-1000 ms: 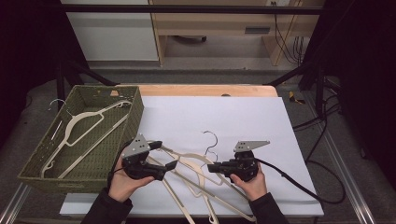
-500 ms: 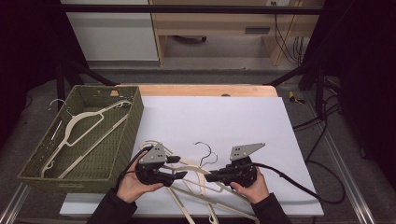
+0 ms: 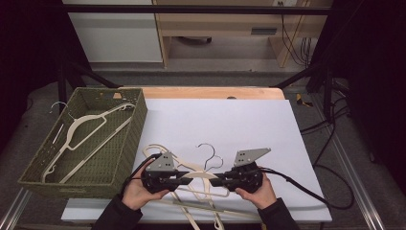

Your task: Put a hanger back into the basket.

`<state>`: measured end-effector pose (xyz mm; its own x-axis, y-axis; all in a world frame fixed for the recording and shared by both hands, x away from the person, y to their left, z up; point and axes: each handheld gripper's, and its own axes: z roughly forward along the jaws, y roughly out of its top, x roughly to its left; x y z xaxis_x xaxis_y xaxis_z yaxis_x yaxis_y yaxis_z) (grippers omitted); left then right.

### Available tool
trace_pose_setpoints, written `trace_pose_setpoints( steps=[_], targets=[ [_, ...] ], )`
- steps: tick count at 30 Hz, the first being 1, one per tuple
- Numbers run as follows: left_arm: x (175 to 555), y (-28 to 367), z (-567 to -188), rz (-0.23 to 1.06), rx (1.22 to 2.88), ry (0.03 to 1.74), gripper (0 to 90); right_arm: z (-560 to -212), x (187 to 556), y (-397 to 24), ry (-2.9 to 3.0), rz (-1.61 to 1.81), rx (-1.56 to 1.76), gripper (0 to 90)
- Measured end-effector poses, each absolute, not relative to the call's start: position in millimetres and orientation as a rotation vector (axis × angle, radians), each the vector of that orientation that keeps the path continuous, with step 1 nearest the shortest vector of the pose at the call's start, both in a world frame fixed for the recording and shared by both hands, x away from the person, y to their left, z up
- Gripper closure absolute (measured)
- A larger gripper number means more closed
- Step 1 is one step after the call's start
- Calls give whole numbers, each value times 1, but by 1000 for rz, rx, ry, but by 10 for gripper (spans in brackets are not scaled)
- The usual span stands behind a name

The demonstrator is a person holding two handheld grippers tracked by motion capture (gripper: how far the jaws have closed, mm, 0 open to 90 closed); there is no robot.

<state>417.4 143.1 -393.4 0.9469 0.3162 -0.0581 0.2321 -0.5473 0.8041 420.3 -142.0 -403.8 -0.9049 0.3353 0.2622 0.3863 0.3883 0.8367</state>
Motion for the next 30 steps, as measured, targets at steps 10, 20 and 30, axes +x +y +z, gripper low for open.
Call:
trace_pose_setpoints(
  steps=[10,20,30],
  targets=[
    [410,140,-390,110,2130,408,856,-397,418,-148,-2649,-1727,-734,570],
    [413,163,-379,225,2036,547,857,-384,413,-182,-2626,-1922,-911,272],
    [407,186,-347,350,1943,597,857,-384,412,-224,-2590,-1985,-1218,87]
  ],
)
